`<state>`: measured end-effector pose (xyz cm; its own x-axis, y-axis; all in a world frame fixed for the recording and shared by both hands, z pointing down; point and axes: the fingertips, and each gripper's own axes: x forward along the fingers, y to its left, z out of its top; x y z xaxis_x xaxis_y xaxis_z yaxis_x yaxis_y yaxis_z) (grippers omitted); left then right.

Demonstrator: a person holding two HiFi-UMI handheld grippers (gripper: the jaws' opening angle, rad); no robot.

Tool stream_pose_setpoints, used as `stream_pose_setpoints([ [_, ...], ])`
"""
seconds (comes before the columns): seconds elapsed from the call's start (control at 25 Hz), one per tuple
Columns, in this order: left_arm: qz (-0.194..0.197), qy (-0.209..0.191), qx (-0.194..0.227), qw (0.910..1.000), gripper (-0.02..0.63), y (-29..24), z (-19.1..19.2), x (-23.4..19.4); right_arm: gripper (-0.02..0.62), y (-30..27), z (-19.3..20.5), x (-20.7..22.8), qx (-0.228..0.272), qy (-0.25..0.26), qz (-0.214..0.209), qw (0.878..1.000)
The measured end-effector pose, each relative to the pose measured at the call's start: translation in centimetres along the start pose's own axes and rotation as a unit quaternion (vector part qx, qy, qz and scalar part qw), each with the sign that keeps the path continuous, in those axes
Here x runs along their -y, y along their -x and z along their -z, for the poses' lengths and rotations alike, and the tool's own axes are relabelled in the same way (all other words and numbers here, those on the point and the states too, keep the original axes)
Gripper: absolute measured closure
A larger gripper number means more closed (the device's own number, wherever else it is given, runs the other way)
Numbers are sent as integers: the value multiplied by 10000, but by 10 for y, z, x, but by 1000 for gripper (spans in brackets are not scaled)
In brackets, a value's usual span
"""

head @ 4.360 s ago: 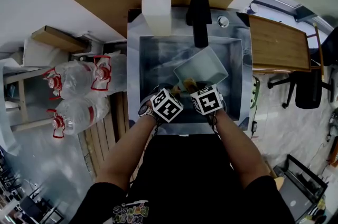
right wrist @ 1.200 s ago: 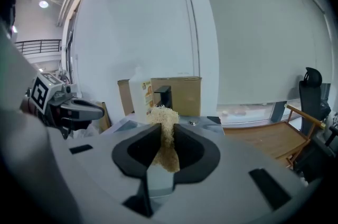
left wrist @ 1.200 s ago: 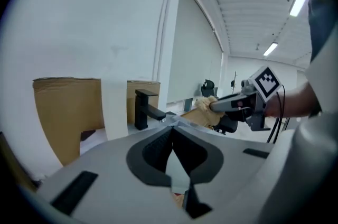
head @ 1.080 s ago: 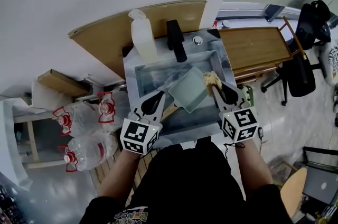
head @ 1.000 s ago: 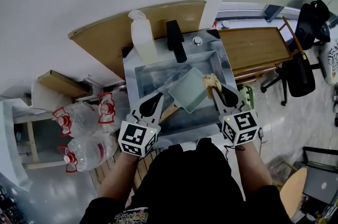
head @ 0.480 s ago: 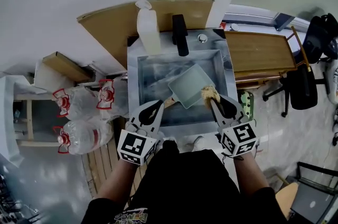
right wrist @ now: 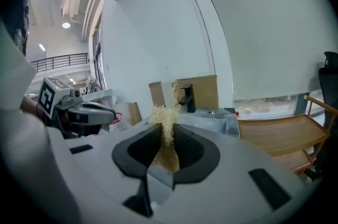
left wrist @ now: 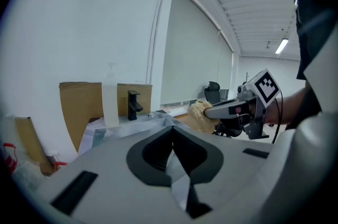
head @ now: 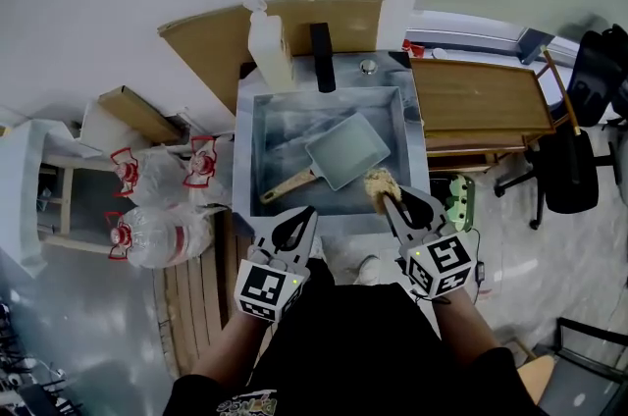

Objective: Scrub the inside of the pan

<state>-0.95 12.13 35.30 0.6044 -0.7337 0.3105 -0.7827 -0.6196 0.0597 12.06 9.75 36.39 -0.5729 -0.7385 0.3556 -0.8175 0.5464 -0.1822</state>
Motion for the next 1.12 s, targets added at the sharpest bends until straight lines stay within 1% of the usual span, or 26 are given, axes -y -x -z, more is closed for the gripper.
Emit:
stream_pose_setpoints([
  [0.12, -65, -19, 24, 10000, 598, 5, 3, 20, 515, 14, 4, -3, 10, 35, -100, 9999],
  [0.28, -128, -141, 49, 9998, 598, 8, 10, 44, 515, 31, 13, -6, -43, 120, -236, 9996],
  [0.56, -147, -128, 90, 9998, 597, 10, 17, 72, 515, 52, 25, -11, -116, 224, -402, 9989],
  [0.88, -257, -101, 46, 9996, 598, 14, 23, 81, 515, 58, 31, -16, -111, 257, -581, 9979],
  [1.12, -292, -170, -2, 9994, 598, 14, 23, 77, 515, 56, 34, -16, -145, 246, -634, 9976],
])
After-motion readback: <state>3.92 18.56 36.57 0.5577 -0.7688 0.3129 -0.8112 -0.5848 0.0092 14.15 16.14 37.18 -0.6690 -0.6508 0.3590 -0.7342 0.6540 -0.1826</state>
